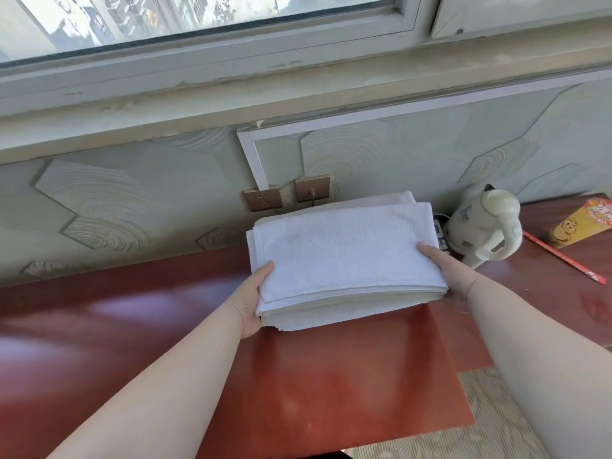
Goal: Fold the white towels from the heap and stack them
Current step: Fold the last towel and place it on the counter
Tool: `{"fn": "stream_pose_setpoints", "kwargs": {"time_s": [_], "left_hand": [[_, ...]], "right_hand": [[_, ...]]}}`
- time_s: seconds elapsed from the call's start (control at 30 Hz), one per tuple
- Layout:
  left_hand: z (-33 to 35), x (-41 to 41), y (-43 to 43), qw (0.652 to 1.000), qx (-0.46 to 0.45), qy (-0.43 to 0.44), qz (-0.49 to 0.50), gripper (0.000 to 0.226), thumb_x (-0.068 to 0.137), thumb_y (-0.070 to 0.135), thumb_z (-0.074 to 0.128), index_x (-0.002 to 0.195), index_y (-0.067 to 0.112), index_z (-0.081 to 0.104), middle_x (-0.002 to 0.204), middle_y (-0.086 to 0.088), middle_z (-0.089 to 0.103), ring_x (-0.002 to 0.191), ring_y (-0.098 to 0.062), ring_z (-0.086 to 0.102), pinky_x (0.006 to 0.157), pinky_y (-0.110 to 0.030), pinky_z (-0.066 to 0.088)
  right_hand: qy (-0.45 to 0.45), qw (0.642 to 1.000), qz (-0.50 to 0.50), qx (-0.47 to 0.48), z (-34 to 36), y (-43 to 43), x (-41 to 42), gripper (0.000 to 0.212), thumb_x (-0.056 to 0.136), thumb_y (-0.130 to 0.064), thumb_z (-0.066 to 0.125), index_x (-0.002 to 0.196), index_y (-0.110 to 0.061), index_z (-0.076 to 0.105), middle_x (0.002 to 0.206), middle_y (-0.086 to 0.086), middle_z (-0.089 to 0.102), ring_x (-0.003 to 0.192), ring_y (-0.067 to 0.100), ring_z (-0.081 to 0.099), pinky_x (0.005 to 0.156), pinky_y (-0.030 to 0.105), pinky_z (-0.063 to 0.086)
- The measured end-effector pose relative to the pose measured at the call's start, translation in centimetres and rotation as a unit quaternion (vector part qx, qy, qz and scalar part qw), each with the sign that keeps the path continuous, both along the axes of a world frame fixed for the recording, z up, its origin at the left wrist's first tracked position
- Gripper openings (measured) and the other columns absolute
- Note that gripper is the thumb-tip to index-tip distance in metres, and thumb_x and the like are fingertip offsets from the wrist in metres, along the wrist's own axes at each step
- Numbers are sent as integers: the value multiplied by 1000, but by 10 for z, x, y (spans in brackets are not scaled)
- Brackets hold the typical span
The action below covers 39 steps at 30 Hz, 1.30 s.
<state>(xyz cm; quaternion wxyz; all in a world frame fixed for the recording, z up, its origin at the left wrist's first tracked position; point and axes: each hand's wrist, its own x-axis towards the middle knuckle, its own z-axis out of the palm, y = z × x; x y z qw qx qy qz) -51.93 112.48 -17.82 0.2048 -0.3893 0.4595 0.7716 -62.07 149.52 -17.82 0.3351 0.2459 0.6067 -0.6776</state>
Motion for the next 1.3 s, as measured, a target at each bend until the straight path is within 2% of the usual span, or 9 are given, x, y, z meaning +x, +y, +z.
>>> {"fn": "stream_pose_setpoints", "kwargs": {"time_s": [0.1, 0.3, 0.37, 0.47, 0.73, 0.83, 1.0, 1.1, 1.3], "left_hand": [[-4, 0, -3, 999, 45, -17, -4, 66, 79, 59, 77, 129, 17, 72, 124, -12, 74, 118, -34, 69, 105, -50, 52], [-8, 1, -19, 996, 76, -36, -27, 82, 57, 61, 96, 124, 17, 78, 133, -11, 70, 125, -32, 66, 114, -46, 46], [-6, 4, -26, 996, 80, -30, -38, 89, 46, 59, 100, 122, 18, 78, 132, -11, 71, 124, -31, 67, 112, -44, 47], [-4, 11, -34, 995, 91, -27, -38, 74, 73, 64, 84, 130, 18, 74, 133, -12, 70, 126, -33, 65, 109, -48, 48], [-8, 16, -41, 998, 54, -6, -14, 62, 82, 56, 76, 131, 19, 71, 127, -11, 73, 122, -32, 67, 97, -45, 54], [-8, 22, -52, 999, 40, 29, -3, 55, 85, 49, 76, 130, 18, 70, 125, -11, 74, 117, -29, 70, 98, -43, 55], [3, 53, -95, 995, -43, 90, -27, 63, 83, 48, 79, 138, 22, 63, 128, -6, 73, 109, -23, 74, 79, -35, 61], [10, 83, -137, 991, -81, 105, -31, 86, 76, 54, 82, 150, 24, 52, 138, -6, 68, 122, -26, 68, 89, -39, 59], [31, 145, -214, 981, -114, 157, -5, 86, 79, 56, 84, 153, 32, 46, 146, -6, 62, 134, -32, 60, 115, -59, 42]], "right_hand": [[6, 1000, 6, 8, 1, -2, 1, 50, 93, -51, 67, 127, -14, 68, 115, 8, 77, 94, 23, 74, 96, 40, 54], [-10, 1000, -1, -4, -1, -7, 18, 49, 90, -54, 68, 120, -16, 67, 104, 4, 79, 82, 17, 77, 72, 32, 59], [-29, 1000, 11, -7, 0, -9, 27, 63, 79, -62, 76, 120, -15, 66, 106, 6, 79, 86, 21, 77, 77, 35, 58], [-44, 999, 30, -12, -1, -13, 37, 91, 61, -69, 87, 129, -14, 63, 116, 10, 76, 104, 26, 75, 97, 42, 55], [29, 999, -28, -16, -1, -38, 41, 58, 86, -47, 75, 136, -22, 60, 120, 4, 76, 107, 24, 74, 84, 37, 58], [81, 997, -5, 15, 1, -48, 47, 85, 67, -57, 87, 140, -28, 55, 127, 2, 73, 113, 24, 72, 96, 47, 57], [138, 988, 55, 45, 8, -83, 66, 55, 77, -57, 78, 127, -42, 61, 123, -9, 74, 117, 18, 69, 108, 48, 49], [146, 985, 85, 44, 14, -119, 81, 57, 77, -57, 81, 126, -36, 60, 120, -8, 75, 114, 17, 70, 108, 51, 50], [171, 976, 135, -8, 32, -196, 99, 86, 60, -67, 86, 135, -38, 55, 130, -7, 70, 121, 17, 67, 110, 51, 48]]}}
